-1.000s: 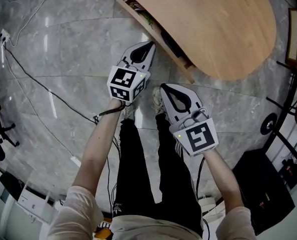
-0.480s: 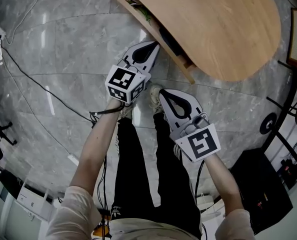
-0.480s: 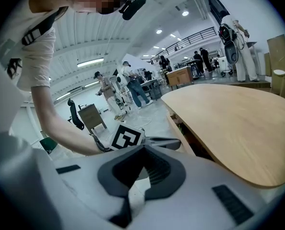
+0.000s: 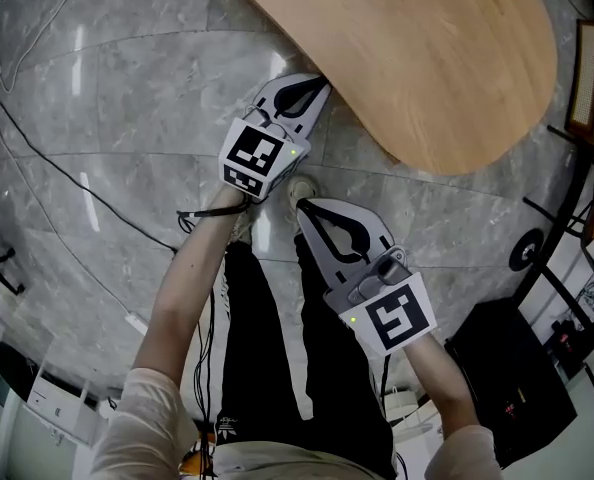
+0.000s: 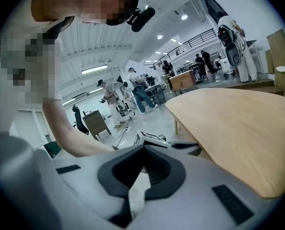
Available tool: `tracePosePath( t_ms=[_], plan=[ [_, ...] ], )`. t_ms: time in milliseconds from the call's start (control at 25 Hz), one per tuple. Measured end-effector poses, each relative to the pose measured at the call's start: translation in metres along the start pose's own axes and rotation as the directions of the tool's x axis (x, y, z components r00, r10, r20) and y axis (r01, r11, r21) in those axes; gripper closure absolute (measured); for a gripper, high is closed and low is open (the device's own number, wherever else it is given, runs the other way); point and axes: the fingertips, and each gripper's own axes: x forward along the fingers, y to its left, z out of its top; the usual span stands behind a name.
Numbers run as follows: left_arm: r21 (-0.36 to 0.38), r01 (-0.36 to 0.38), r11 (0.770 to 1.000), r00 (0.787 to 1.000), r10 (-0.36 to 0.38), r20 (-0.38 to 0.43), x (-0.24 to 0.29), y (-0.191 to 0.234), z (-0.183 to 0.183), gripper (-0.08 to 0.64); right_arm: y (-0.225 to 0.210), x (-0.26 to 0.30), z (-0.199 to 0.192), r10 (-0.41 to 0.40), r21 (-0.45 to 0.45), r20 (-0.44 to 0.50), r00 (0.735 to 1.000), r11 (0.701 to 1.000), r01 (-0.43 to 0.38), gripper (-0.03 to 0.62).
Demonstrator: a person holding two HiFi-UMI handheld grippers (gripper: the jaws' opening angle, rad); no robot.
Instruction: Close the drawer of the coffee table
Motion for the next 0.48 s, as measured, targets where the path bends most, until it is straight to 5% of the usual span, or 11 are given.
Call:
tracePosePath(
  t_ms=[240,480],
  plan=[
    [0.048,0.0,0.999,0.999,-0.003,0.053,0.016,-0.001,0.001,0.552,-0.007,-0.004,0.01,0.039,0.125,0.032,0.999,0.991,-0.042,0.587],
    [0.108,0.03,0.994,0.997,-0.037,0.063,0.028,-0.003,0.005,0.552,-0.018,-0.003,0.012,0.041,0.137,0.041,0.998,0.989,-0.047,0.586]
  ],
)
